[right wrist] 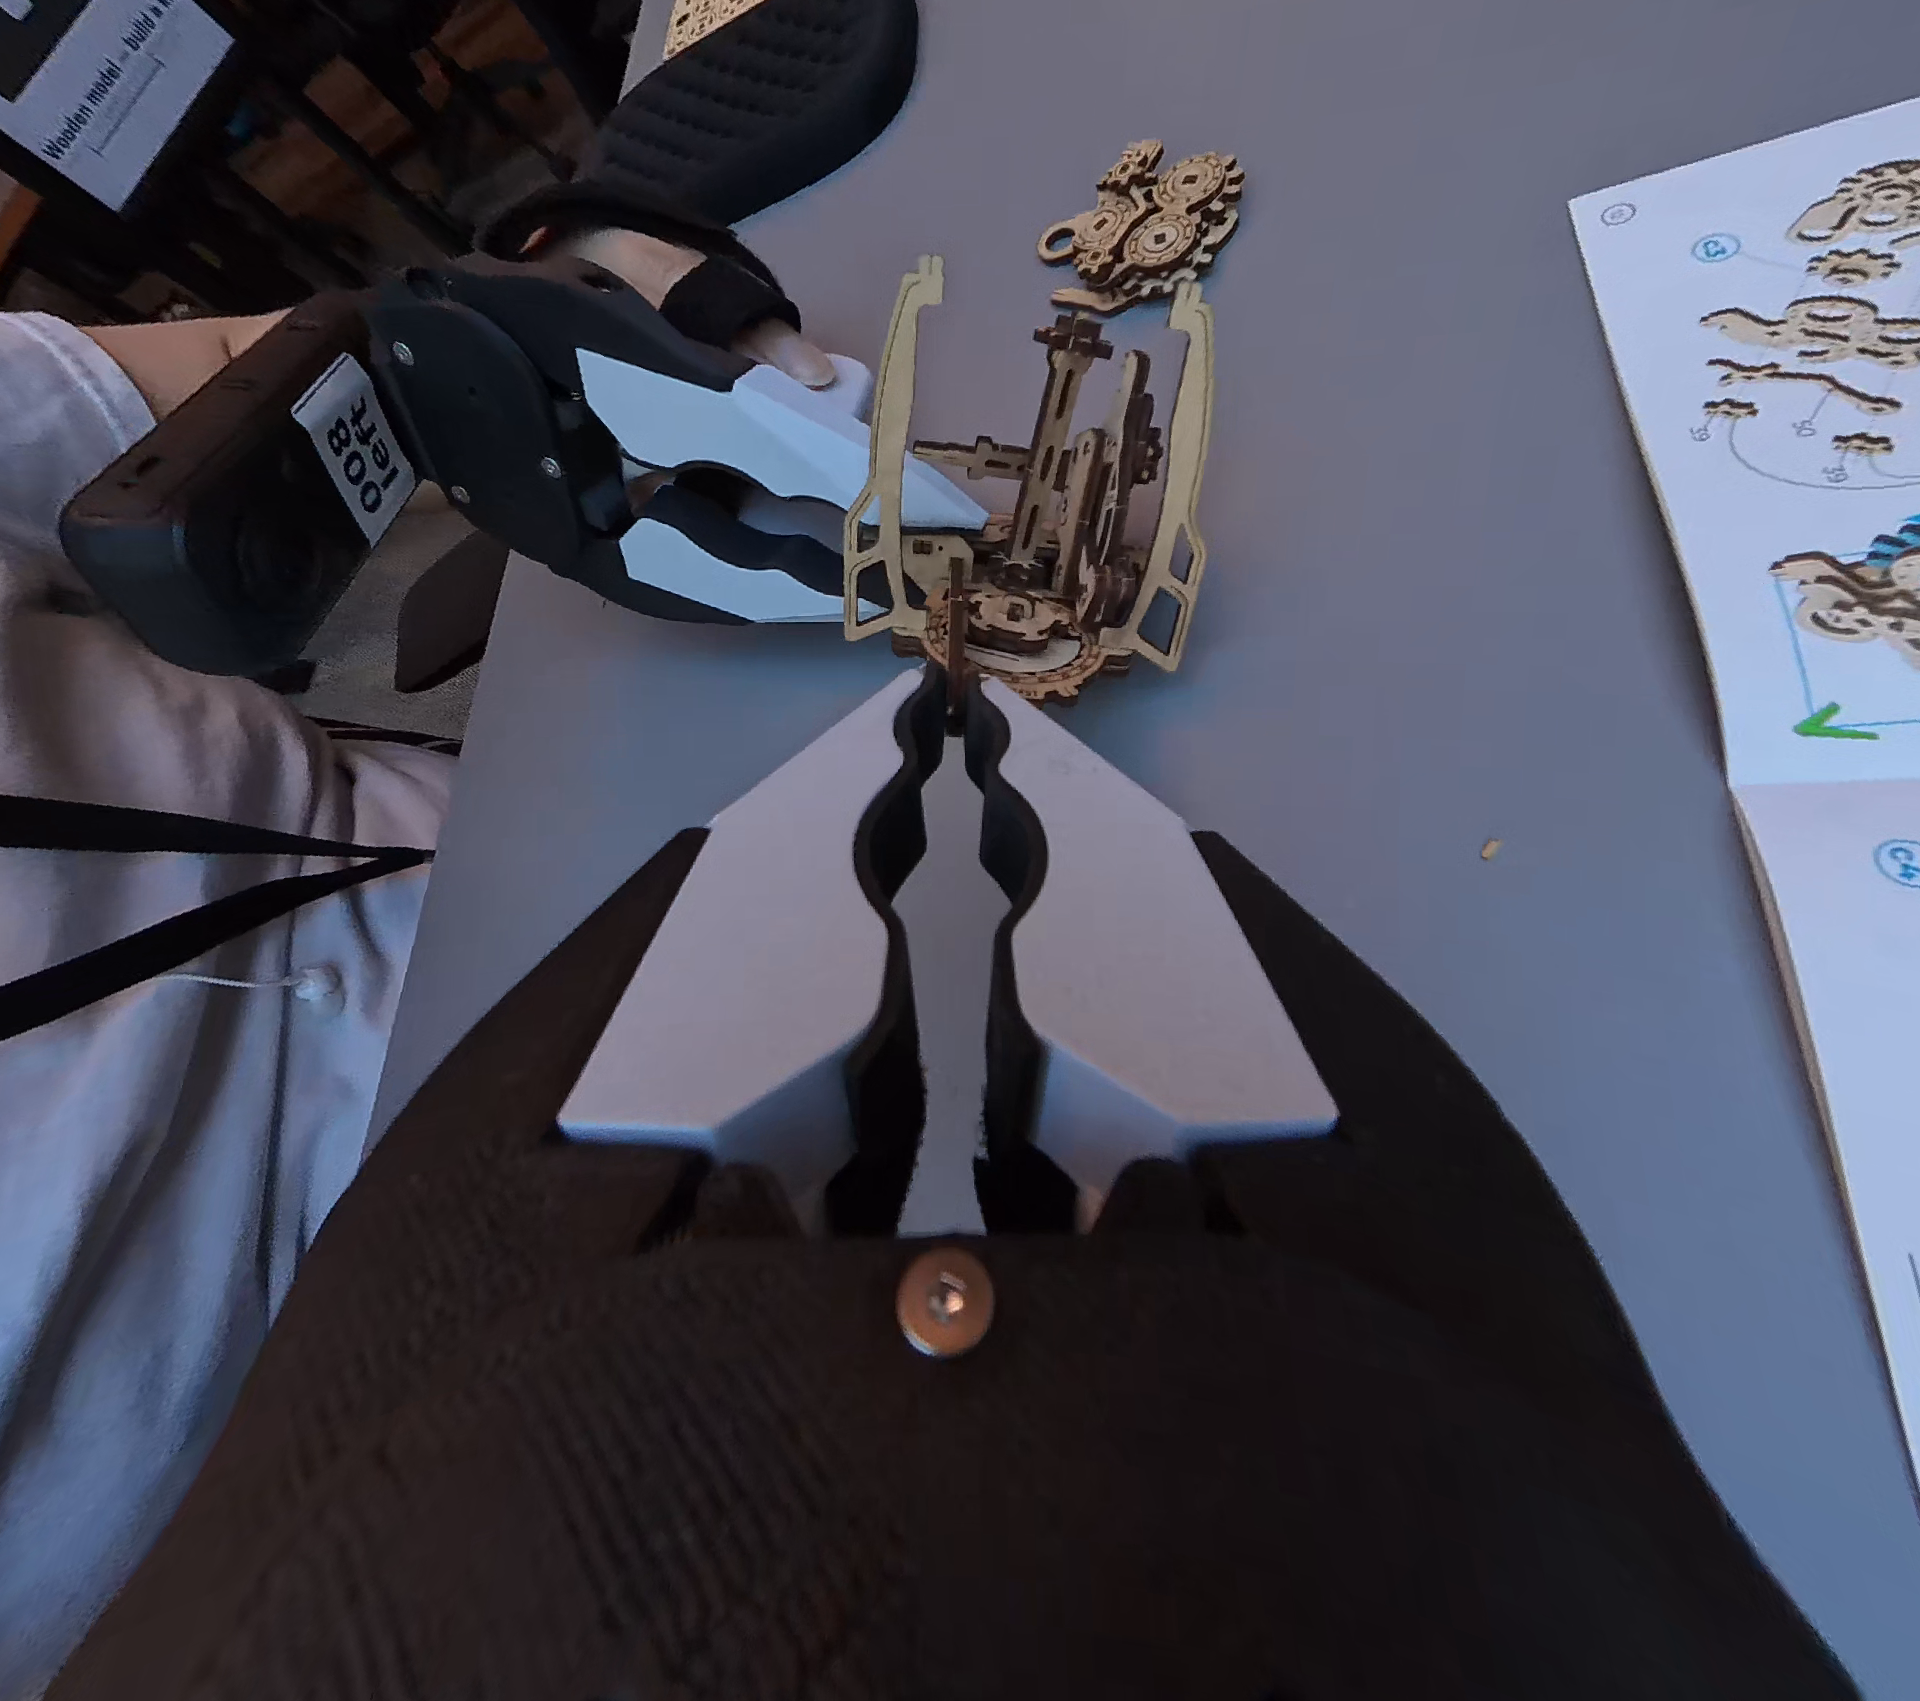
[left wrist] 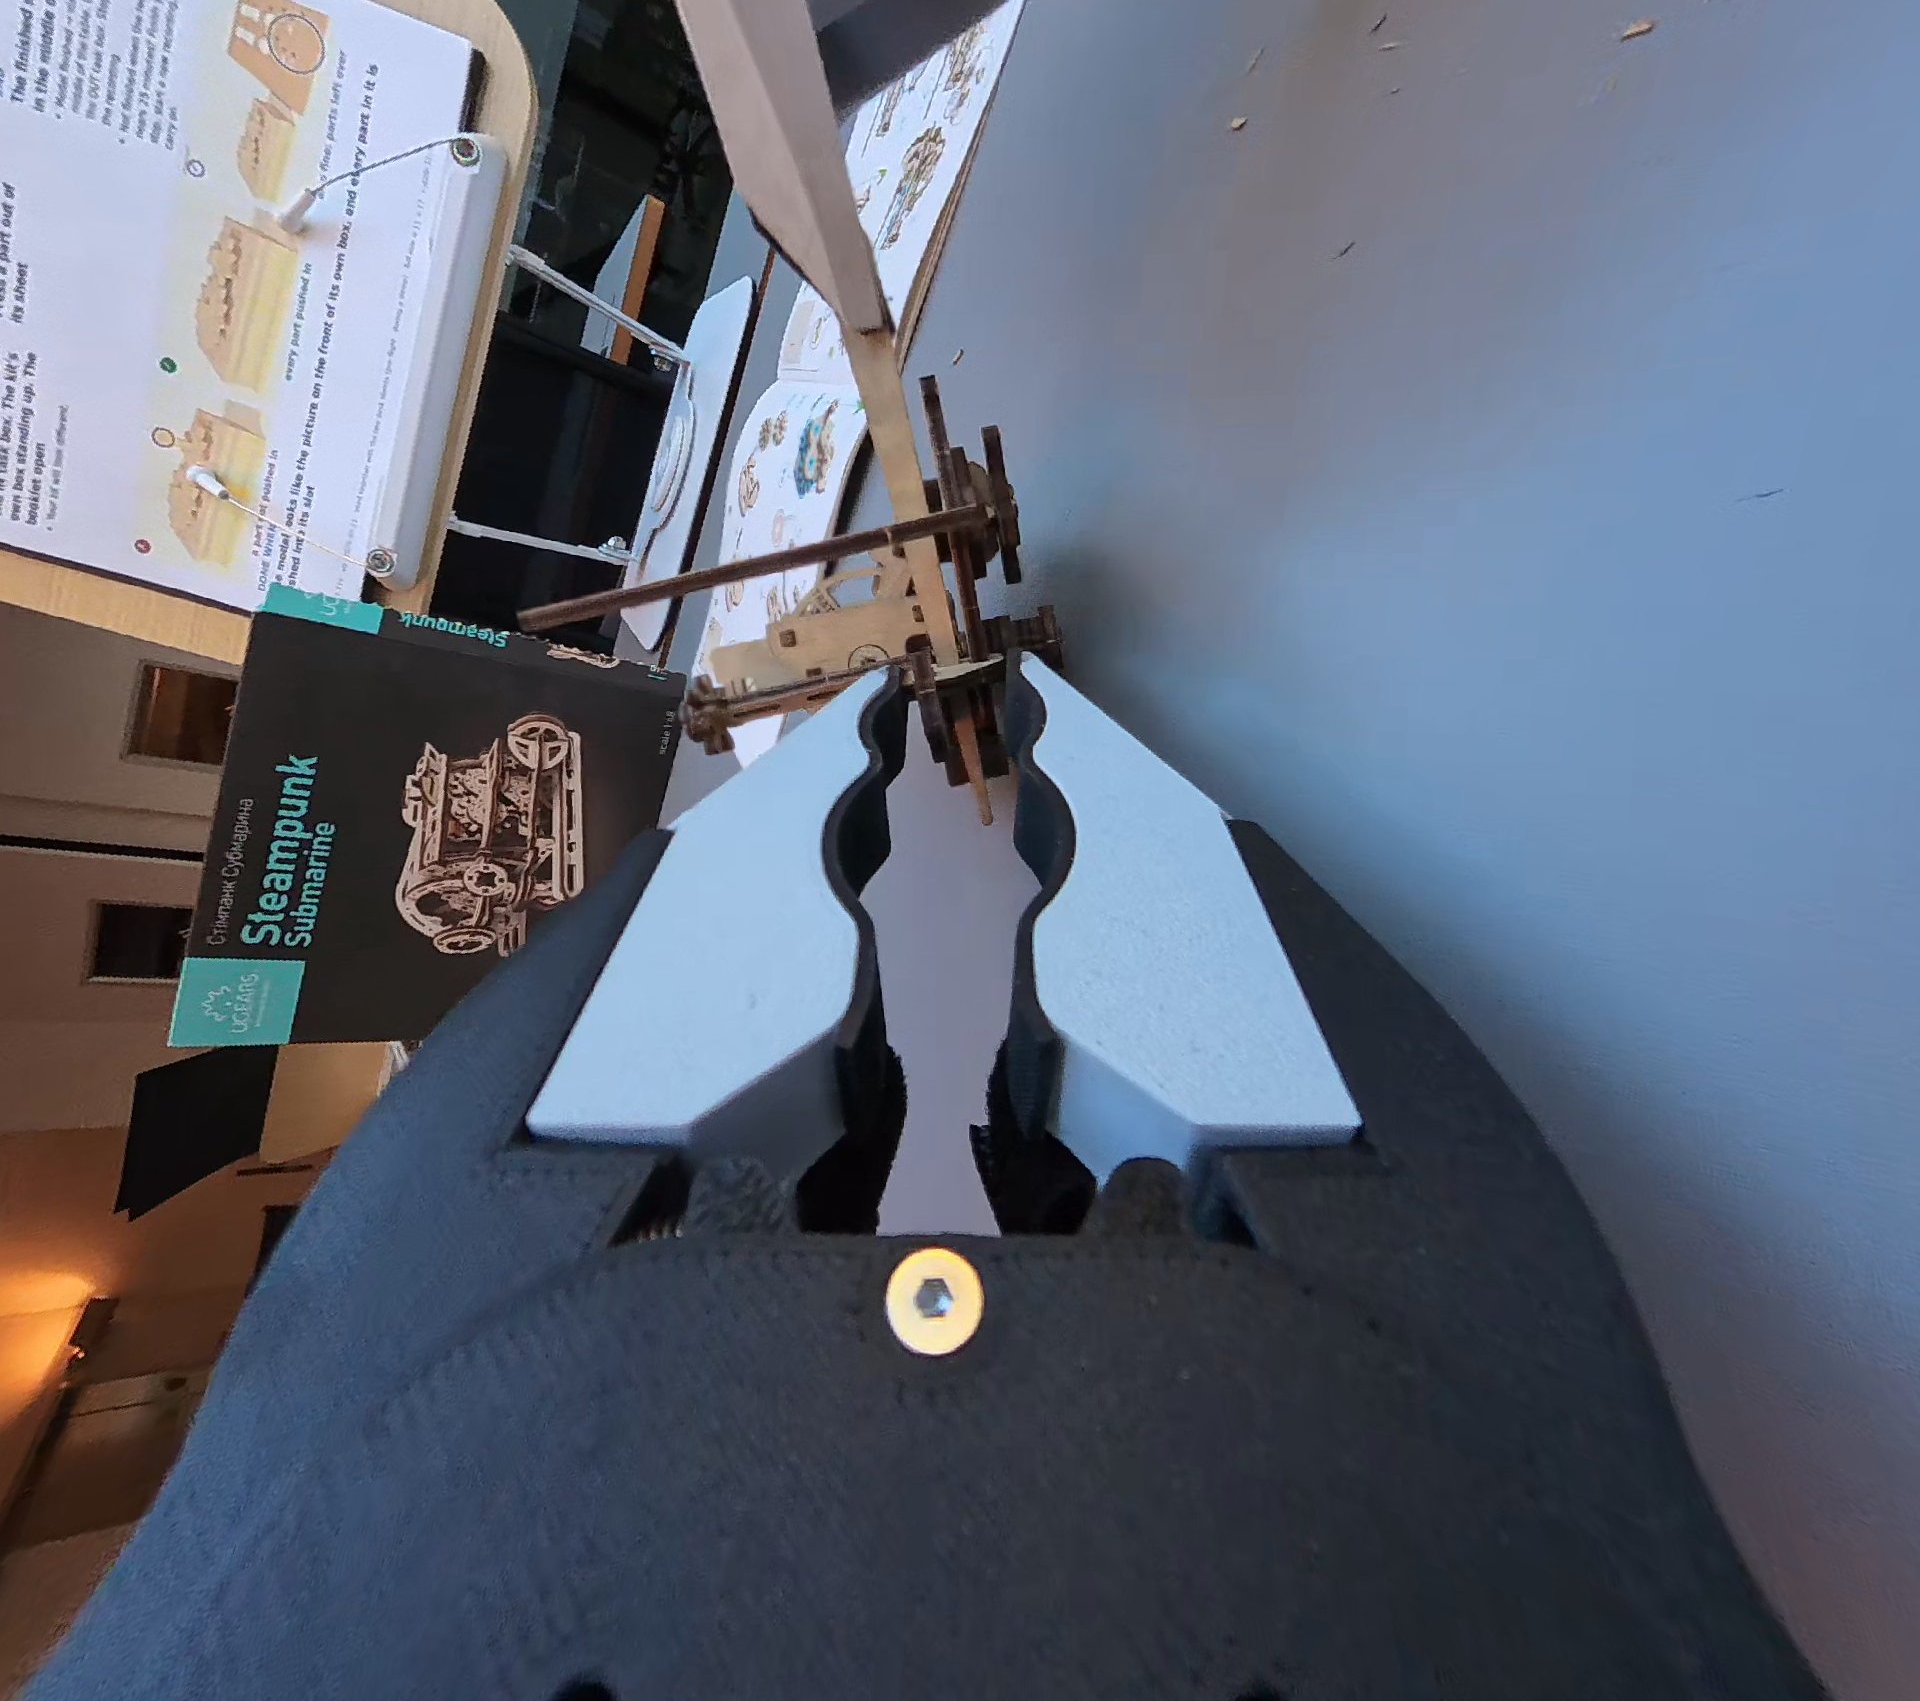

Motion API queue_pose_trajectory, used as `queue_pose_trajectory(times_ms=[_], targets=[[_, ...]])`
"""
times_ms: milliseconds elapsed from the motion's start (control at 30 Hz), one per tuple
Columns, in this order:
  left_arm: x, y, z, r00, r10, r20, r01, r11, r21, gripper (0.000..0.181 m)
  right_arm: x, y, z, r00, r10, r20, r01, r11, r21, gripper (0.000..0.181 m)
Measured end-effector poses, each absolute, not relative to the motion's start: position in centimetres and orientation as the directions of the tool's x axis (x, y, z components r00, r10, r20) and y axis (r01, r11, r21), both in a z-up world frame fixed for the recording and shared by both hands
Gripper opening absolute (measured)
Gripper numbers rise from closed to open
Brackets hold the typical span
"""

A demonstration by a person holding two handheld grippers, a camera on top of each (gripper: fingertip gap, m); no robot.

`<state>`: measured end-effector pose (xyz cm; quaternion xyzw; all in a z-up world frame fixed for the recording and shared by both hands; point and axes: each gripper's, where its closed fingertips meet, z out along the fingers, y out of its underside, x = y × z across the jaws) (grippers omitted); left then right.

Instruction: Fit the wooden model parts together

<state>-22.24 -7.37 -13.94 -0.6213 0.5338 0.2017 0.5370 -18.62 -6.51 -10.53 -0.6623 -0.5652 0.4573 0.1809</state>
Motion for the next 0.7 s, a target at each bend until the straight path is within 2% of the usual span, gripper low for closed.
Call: queue_pose_trajectory(times_ms=[167,367,500,700], targets=[[-22.5,-7.1,-14.2,0.358,-0.453,-0.816,-0.883,0.119,-0.454,0.018,-18.3,-6.9,-11.5,-0.048,0.913,-0.404,0.626,-0.288,-0.725,0.001],[-22.2,-7.4,-14.3,0.327,-0.443,-0.835,-0.894,0.142,-0.425,0.017,-18.7,-6.8,-10.6,-0.062,0.935,-0.350,0.607,-0.243,-0.757,0.001],[-22.4,-7.3,-14.1,0.339,-0.433,-0.835,-0.892,0.135,-0.431,0.017,-18.5,-6.5,-11.0,-0.045,0.922,-0.385,0.598,-0.284,-0.749,0.001],[-22.7,-7.0,-14.3,0.345,-0.418,-0.841,-0.896,0.122,-0.428,0.017,-18.3,-7.0,-11.8,-0.046,0.932,-0.361,0.640,-0.250,-0.727,0.001]])
